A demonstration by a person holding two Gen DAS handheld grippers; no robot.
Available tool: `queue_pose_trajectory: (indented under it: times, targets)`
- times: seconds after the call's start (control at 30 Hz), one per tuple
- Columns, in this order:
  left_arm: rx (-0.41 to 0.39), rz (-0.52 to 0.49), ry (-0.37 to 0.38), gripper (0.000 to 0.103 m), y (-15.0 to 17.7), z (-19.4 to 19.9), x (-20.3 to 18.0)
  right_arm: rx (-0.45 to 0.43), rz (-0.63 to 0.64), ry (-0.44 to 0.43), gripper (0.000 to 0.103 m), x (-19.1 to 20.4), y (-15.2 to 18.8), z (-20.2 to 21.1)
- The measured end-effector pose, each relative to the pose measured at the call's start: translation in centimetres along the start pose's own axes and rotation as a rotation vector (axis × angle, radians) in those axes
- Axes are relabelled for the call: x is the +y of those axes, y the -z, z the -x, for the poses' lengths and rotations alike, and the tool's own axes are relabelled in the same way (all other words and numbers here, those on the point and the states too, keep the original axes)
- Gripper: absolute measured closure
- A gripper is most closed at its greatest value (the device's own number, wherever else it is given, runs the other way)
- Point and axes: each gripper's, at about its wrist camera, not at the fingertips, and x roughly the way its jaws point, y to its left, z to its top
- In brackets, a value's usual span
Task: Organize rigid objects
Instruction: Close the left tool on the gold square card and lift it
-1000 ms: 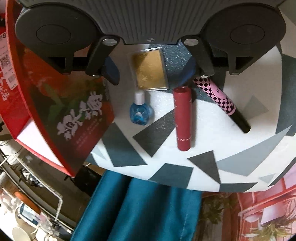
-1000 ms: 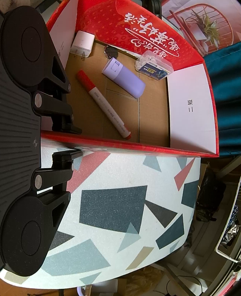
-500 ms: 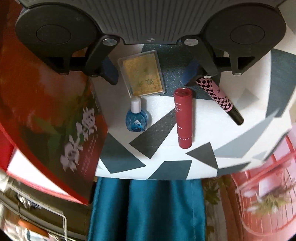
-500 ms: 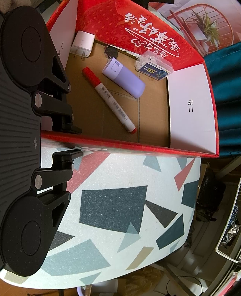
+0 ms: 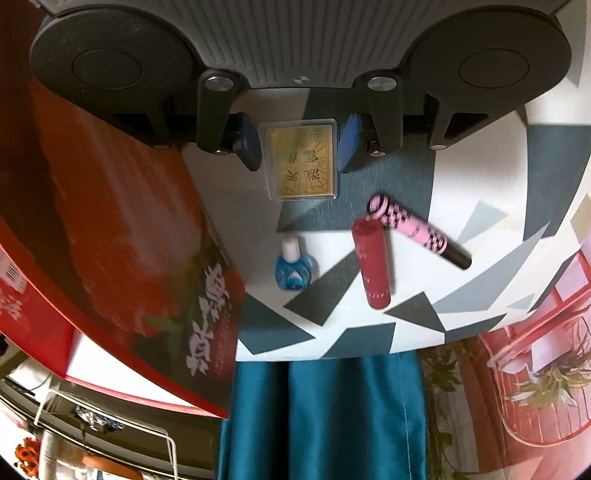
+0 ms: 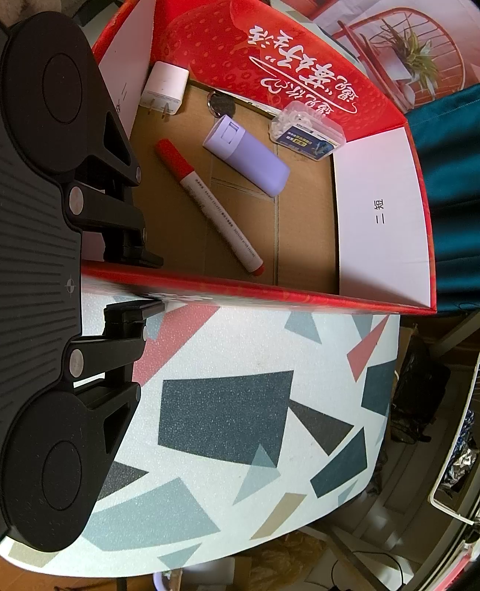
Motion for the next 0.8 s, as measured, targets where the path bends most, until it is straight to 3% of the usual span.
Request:
queue_pose_trajectory:
  times: [0.27, 0.5, 0.8]
  targets:
    - [0.013, 0.024, 0.022, 0.055, 2.6, 2.3, 0.6, -0.003, -0.003, -0.004, 0.085, -0.1, 0.0, 0.1]
    - [0.019, 0.022, -0.037, 0.053, 2.4, 2.2, -0.5, -0.004, -0.005, -0.005, 0.085, -0.1, 0.0, 0.1]
    - [0.046, 0.043, -0.018, 0.056, 1.9, 2.4, -0.1, -0.005, -0.007, -0.006, 0.085, -0.1, 0.0, 0.1]
